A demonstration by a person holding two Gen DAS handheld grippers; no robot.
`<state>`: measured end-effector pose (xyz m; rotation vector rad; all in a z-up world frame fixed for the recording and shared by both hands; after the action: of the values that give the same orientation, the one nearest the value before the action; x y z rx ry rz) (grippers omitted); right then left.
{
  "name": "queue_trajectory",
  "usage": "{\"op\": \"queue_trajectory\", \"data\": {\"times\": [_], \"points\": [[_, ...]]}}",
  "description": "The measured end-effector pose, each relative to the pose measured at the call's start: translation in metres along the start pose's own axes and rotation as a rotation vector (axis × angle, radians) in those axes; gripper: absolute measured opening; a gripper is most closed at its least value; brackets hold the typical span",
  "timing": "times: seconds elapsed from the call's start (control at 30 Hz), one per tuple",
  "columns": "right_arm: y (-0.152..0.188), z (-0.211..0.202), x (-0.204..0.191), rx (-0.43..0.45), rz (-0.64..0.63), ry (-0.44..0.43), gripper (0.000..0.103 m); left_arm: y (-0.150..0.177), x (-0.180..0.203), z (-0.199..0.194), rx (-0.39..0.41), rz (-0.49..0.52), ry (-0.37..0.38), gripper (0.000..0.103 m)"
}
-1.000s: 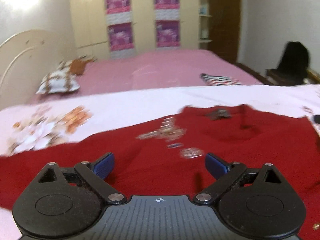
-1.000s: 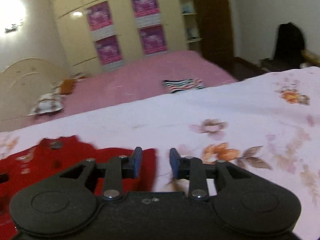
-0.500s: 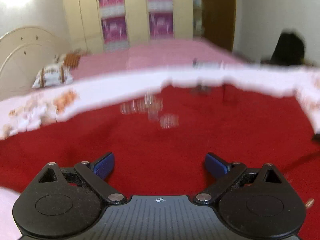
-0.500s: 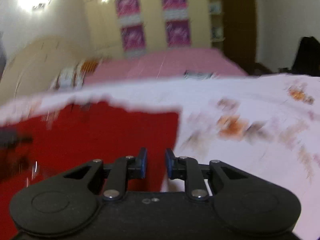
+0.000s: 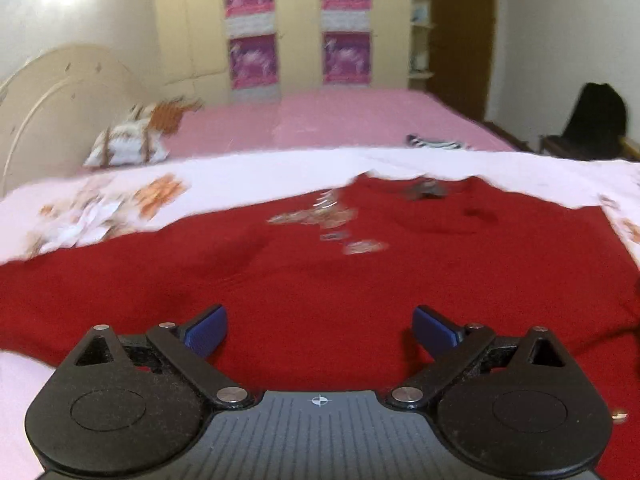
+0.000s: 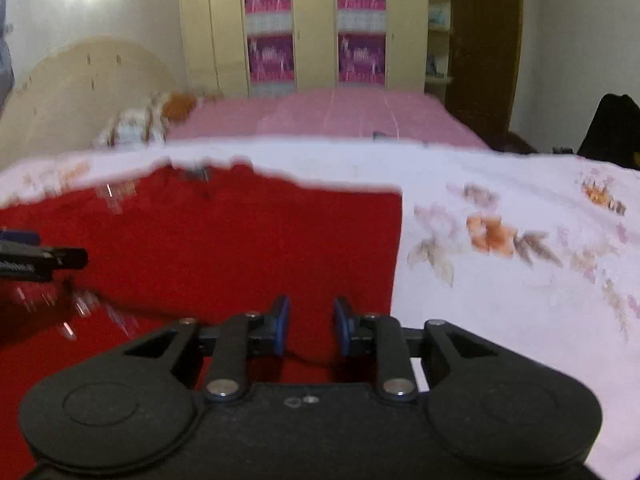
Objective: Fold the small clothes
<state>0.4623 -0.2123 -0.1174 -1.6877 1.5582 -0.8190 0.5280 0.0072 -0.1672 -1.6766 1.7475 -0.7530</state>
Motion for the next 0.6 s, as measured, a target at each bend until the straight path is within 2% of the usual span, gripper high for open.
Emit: {"op": "queue_trajectory", "data": {"times": [0.03,0.07,0.1,0.17,0.23,0.3,0.37,0.43,0.5,0.53,0.6], "points": [[0.000,0.002,-0.002,0.001,-0.001,-0.016,0.026,0.006,-0.010,0.011,-0.052,-0.014,-0.007,0.102],[0.006,0.014,-0.004,-0.055,-0.007,-0.018,0.025,0.006,-0.016,0.013,-0.047,-0.035,0.031,0.102],[0.017,0.028,-0.006,-0.132,-0.020,-0.011,0.026,0.005,-0.020,0.012,-0.052,-0.030,0.025,0.102],[0.014,0.027,-0.008,-0.111,-0.032,0.006,0.027,-0.001,-0.034,0.000,-0.023,-0.042,0.013,0.102],[0.008,0.021,-0.004,-0.089,0.059,-0.020,0.028,-0.002,-0.064,-0.014,0.017,-0.128,0.039,0.102],[0.005,0.015,0.001,-0.055,0.125,-0.037,0.027,0.003,-0.102,-0.020,0.015,-0.184,-0.003,0.102],[0.003,0.011,0.004,-0.036,0.148,-0.006,0.029,0.011,-0.138,-0.027,0.018,-0.209,-0.056,0.102],[0.002,0.008,0.004,-0.035,0.179,-0.013,0.029,0.022,-0.177,-0.033,0.013,-0.273,-0.099,0.102],[-0.001,0.008,0.001,-0.027,0.187,-0.010,0.029,0.031,-0.206,-0.036,0.018,-0.353,-0.097,0.102],[-0.003,0.008,-0.003,-0.020,0.182,-0.006,0.030,0.029,-0.207,-0.033,0.012,-0.364,-0.072,0.102],[-0.008,0.012,-0.012,-0.007,0.182,-0.001,0.029,0.012,-0.182,-0.031,0.049,-0.311,-0.031,0.101]]}}
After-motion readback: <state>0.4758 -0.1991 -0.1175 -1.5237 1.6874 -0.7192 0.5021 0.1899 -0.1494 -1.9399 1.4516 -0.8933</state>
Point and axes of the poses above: each gripper's, at about its wrist camera, not at the fingertips, and z roughly the way its jaws point, x to its right, y to its underside, the point moved 8 cm from there along z, roughly the way its jaws point, and after that the axes turned 1 degree about -z, right-handed, at the moved point
